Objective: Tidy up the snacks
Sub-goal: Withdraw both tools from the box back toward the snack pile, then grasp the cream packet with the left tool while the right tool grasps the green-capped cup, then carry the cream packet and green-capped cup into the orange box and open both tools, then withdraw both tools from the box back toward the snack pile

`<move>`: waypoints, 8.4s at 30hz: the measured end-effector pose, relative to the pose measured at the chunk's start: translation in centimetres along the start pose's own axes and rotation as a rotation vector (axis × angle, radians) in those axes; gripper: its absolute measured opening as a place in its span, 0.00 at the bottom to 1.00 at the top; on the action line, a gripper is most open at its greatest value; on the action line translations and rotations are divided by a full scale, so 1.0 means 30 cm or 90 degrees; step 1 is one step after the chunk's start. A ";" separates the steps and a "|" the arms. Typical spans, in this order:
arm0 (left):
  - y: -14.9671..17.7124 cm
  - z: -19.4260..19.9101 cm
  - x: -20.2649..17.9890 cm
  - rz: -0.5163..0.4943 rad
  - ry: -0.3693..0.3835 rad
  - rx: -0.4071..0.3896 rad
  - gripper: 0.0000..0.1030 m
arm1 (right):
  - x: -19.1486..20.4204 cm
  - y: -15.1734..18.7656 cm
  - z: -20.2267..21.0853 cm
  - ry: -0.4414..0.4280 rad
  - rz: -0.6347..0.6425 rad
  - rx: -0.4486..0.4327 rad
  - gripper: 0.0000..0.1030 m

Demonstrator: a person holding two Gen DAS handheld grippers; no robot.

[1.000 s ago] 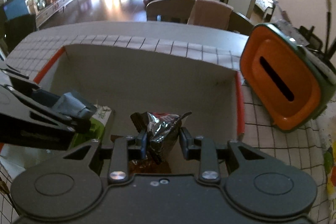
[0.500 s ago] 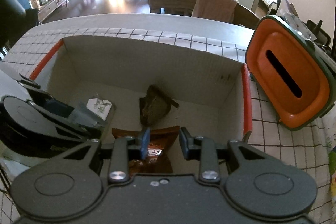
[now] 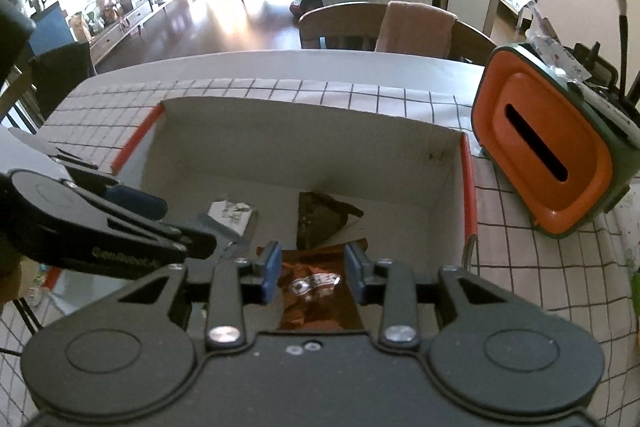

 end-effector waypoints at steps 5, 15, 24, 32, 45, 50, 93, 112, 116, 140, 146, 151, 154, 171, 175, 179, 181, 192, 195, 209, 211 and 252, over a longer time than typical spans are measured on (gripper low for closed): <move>0.028 0.082 0.000 -0.008 0.011 -0.041 0.55 | 0.029 0.014 0.060 -0.007 -0.001 -0.022 0.35; 0.121 0.243 0.013 -0.018 0.031 -0.112 0.59 | 0.109 0.026 0.202 -0.023 -0.005 -0.088 0.44; 0.240 0.352 0.067 -0.019 0.036 -0.157 0.63 | 0.199 0.053 0.277 -0.033 0.005 -0.130 0.65; 0.376 0.438 0.177 -0.010 0.010 -0.203 0.74 | 0.323 0.072 0.296 -0.045 0.040 -0.147 0.81; 0.579 0.500 0.433 0.002 -0.031 -0.235 0.86 | 0.560 0.111 0.225 -0.093 0.072 -0.132 0.92; 0.642 0.474 0.557 0.016 -0.034 -0.218 0.86 | 0.668 0.128 0.199 -0.084 0.092 -0.135 1.00; 0.578 0.049 0.882 0.113 -0.014 0.019 0.85 | 1.082 0.233 -0.300 -0.089 0.202 0.048 0.46; 0.591 0.063 0.881 0.099 -0.015 0.014 0.50 | 1.063 0.234 -0.299 -0.100 0.184 0.047 0.33; 0.605 0.080 0.879 0.109 -0.009 0.012 0.50 | 1.038 0.242 -0.269 -0.097 0.165 0.041 0.33; 0.625 0.399 0.714 0.083 0.064 -0.083 0.50 | 0.800 0.191 0.155 -0.077 0.063 -0.086 0.33; 0.577 0.455 0.592 0.052 0.081 -0.106 0.50 | 0.693 0.172 0.245 -0.053 0.043 -0.120 0.33; 0.522 0.472 0.484 0.028 0.093 -0.115 0.50 | 0.591 0.161 0.283 -0.030 0.029 -0.134 0.33; 0.483 0.477 0.414 0.014 0.095 -0.121 0.50 | 0.530 0.166 0.295 -0.015 0.020 -0.140 0.33; 0.241 0.337 0.065 -0.033 0.069 -0.101 0.50 | 0.107 0.086 0.225 0.041 -0.024 -0.116 0.33; 0.180 0.268 0.023 -0.031 0.050 -0.080 0.50 | 0.036 0.065 0.178 0.051 -0.020 -0.090 0.33; 0.123 0.201 0.000 -0.023 0.033 -0.056 0.50 | -0.002 0.046 0.129 0.061 -0.002 -0.068 0.33; 0.096 0.175 -0.005 -0.015 0.030 -0.045 0.50 | -0.015 0.040 0.112 0.060 0.008 -0.058 0.33; -0.031 0.031 -0.012 0.019 0.007 0.020 0.50 | -0.025 -0.015 -0.021 0.034 0.057 0.017 0.33; -0.055 -0.008 -0.013 0.025 -0.001 0.034 0.50 | -0.022 -0.023 -0.058 0.032 0.063 0.037 0.33; -0.097 -0.111 -0.009 0.028 -0.004 0.075 0.52 | -0.007 -0.024 -0.158 0.035 0.098 0.093 0.33; -0.096 -0.105 -0.010 0.023 -0.003 0.071 0.52 | -0.007 -0.025 -0.158 0.042 0.100 0.092 0.33; 0.236 0.408 0.100 -0.044 0.043 -0.196 0.76 | 0.218 0.055 0.241 -0.081 0.022 -0.086 0.81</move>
Point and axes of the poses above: each gripper's, at about its wrist camera, not at the fingertips, and z roughly against the way its jaws point, x to its left, y to its underside, the point moved 6 cm from there along -z, roughly the way its jaws point, and after that the axes turned 8 degrees about x, right-handed, at the moved point
